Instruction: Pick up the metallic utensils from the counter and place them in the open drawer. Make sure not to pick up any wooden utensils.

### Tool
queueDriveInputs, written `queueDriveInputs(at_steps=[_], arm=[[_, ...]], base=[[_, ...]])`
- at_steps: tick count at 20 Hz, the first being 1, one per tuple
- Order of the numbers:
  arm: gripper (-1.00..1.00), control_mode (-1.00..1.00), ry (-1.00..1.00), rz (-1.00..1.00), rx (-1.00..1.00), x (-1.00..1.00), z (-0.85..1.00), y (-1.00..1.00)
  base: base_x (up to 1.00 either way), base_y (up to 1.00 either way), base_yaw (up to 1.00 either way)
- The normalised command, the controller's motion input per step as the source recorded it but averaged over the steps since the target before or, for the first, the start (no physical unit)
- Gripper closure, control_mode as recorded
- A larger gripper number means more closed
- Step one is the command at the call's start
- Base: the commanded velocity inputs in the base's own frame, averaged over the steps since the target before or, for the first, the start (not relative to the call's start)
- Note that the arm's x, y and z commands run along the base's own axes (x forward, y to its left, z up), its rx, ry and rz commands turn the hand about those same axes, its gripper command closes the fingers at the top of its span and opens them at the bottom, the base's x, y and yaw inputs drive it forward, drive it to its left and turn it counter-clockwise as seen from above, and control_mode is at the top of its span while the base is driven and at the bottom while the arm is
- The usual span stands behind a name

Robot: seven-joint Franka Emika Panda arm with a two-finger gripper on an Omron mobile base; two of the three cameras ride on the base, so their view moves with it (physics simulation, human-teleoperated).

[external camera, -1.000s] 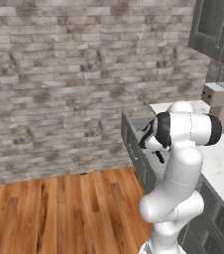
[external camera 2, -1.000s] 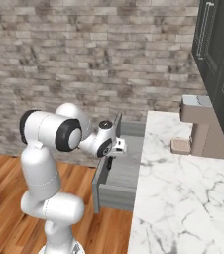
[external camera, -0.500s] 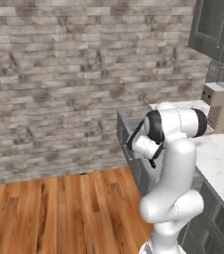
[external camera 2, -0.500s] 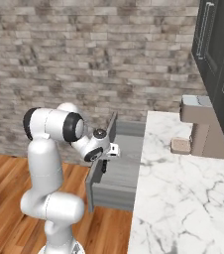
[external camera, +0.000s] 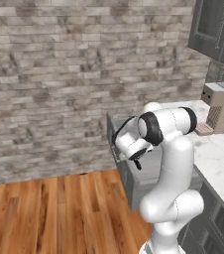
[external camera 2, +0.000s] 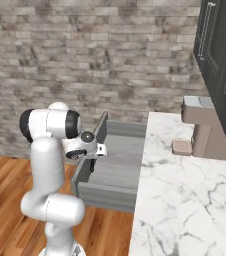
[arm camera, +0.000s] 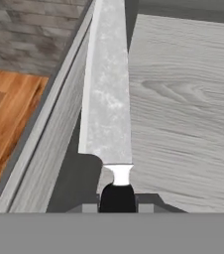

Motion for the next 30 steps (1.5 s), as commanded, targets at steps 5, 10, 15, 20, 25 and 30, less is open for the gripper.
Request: queueDriveInputs(at_steps=[5, 10, 15, 20, 25, 30], arm=[[1.00, -1.00, 0.00, 0.00, 0.00, 0.25, -0.32, 1.00], [1.00, -1.00, 0.00, 0.00, 0.00, 0.27, -0.28, 1.00], [1.00, -1.00, 0.06, 0.00, 0.00, 0.16, 0.00, 1.00], [1.00, -1.00, 0.06, 0.00, 0.00, 0.02, 0.00, 0.74], [1.00, -1.00, 0.05, -0.05, -0.03, 0.00, 0.33, -0.13], [1.00, -1.00, 0.19, -0.11, 0.00, 0.03, 0.72, -0.53]], base=[[0.00, 0.00, 0.00], [0.00, 0.00, 0.00], [0.00, 0.00, 0.00], [0.00, 0.00, 0.00], [0.00, 0.00, 0.00], [0.00, 0.00, 0.00]])
